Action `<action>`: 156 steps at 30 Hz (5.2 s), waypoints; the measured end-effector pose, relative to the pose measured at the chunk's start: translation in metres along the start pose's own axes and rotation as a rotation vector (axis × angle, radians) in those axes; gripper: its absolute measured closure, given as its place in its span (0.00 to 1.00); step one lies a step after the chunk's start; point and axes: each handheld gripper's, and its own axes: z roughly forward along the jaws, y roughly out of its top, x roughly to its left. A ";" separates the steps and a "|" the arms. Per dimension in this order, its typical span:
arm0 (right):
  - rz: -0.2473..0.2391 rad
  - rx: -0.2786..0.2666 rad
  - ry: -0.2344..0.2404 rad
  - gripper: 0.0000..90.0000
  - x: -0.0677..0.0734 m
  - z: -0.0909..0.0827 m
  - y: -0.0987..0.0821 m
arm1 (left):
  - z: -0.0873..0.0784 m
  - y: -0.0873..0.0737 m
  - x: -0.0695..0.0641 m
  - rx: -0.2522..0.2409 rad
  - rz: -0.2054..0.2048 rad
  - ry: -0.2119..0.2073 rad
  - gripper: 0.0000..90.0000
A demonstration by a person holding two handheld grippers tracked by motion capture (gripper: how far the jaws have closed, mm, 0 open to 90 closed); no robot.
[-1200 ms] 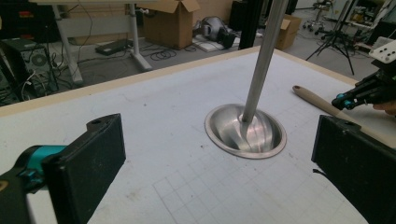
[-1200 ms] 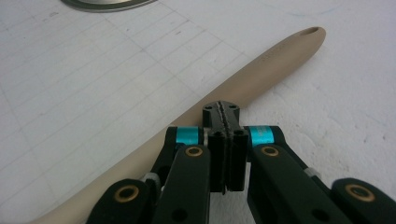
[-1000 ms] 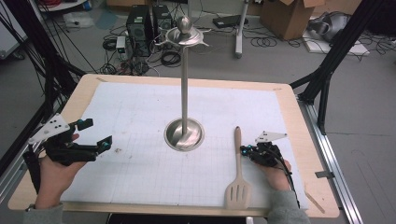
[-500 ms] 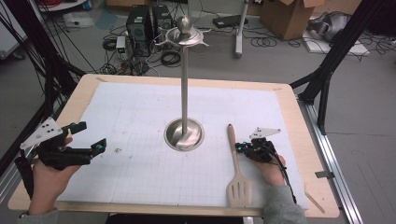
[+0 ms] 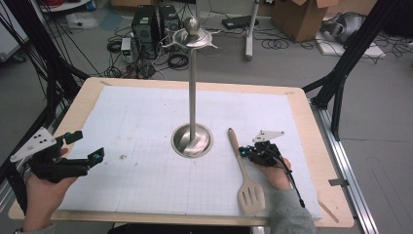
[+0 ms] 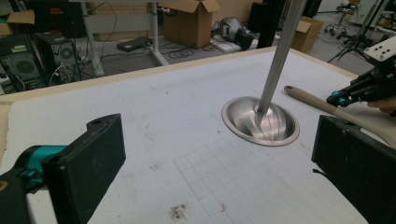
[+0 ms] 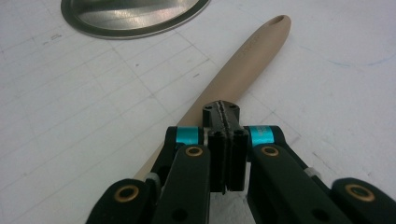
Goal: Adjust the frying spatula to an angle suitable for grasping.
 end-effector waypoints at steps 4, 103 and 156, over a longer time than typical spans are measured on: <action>-0.014 0.013 -0.018 1.00 0.002 -0.001 0.001 | 0.001 0.000 0.000 -0.001 0.002 -0.003 0.04; -0.083 0.103 0.072 1.00 0.030 -0.057 -0.036 | 0.047 0.008 -0.005 0.031 0.021 -0.097 0.04; 0.083 0.093 -0.110 1.00 -0.011 -0.039 -0.022 | 0.045 0.003 -0.002 0.043 0.011 -0.077 0.04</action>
